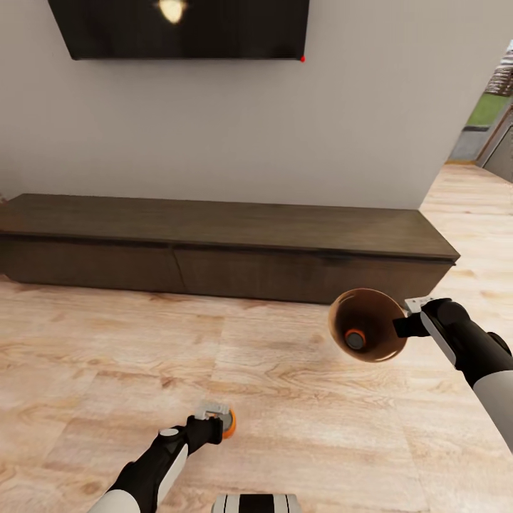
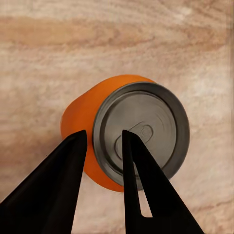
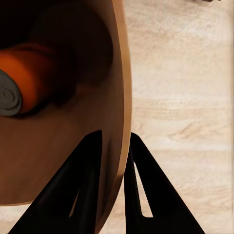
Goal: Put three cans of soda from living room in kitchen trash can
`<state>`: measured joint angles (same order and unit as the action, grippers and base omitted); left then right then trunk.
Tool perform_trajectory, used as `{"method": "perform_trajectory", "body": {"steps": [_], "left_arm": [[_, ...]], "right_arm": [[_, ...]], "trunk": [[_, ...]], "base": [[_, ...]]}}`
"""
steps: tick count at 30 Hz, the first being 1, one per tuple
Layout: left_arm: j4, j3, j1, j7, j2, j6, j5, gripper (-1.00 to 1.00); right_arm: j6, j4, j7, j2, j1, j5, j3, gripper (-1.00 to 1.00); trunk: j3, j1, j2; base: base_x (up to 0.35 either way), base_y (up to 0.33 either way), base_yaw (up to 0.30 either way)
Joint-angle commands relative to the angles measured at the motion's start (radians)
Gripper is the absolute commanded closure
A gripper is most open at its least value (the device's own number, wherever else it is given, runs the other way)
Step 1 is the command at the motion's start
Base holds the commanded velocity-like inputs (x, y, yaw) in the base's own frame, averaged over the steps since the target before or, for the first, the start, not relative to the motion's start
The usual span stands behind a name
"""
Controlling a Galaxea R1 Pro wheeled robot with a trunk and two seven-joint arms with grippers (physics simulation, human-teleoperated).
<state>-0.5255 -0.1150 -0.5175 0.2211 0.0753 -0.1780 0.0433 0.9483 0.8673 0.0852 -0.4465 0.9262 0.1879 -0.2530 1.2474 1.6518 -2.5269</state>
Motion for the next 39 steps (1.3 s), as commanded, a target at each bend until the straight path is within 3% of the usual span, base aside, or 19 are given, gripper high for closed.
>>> {"method": "perform_trajectory", "body": {"steps": [1,11,15,23,29,32,39], "left_arm": [[0.000,0.000,0.000,0.000,0.000,0.000,0.000,1.00],[-0.007,0.000,0.000,0.004,-0.002,0.000,0.000,1.00],[-0.048,-0.001,0.000,0.009,-0.005,-0.008,0.001,1.00],[-0.317,-0.001,0.008,0.017,-0.009,-0.085,0.011,1.00],[-0.394,0.000,0.010,0.022,-0.010,-0.114,0.012,1.00],[-0.437,0.001,0.019,0.044,-0.011,-0.133,0.012,1.00],[-0.600,0.005,0.088,0.142,-0.014,-0.211,0.012,1.00]], "right_arm": [[0.000,0.000,0.003,0.000,0.000,0.003,0.000,1.00],[-0.002,-0.002,0.002,0.003,-0.004,0.004,0.000,1.00],[-0.004,-0.004,0.002,0.003,-0.005,0.006,-0.001,1.00],[-0.007,-0.012,0.001,0.034,-0.008,0.008,0.000,1.00],[-0.011,-0.016,0.001,0.044,-0.010,0.009,0.001,1.00],[-0.013,-0.018,0.001,0.048,-0.011,0.010,0.002,1.00],[-0.014,-0.078,-0.001,0.096,-0.012,0.010,0.003,1.00]], "trunk": [[-0.004,0.000,0.000],[-0.043,-0.005,0.003],[-0.058,-0.007,0.004],[-0.089,-0.010,0.005],[-0.112,-0.013,0.007],[-0.124,-0.014,0.007],[-0.151,-0.018,0.009]], "base": [[0.000,0.000,0.000],[0.000,0.000,0.000],[0.000,0.000,0.000],[0.000,0.000,0.000],[0.000,0.000,0.000],[0.000,0.000,0.000],[0.000,0.000,0.000]]}}
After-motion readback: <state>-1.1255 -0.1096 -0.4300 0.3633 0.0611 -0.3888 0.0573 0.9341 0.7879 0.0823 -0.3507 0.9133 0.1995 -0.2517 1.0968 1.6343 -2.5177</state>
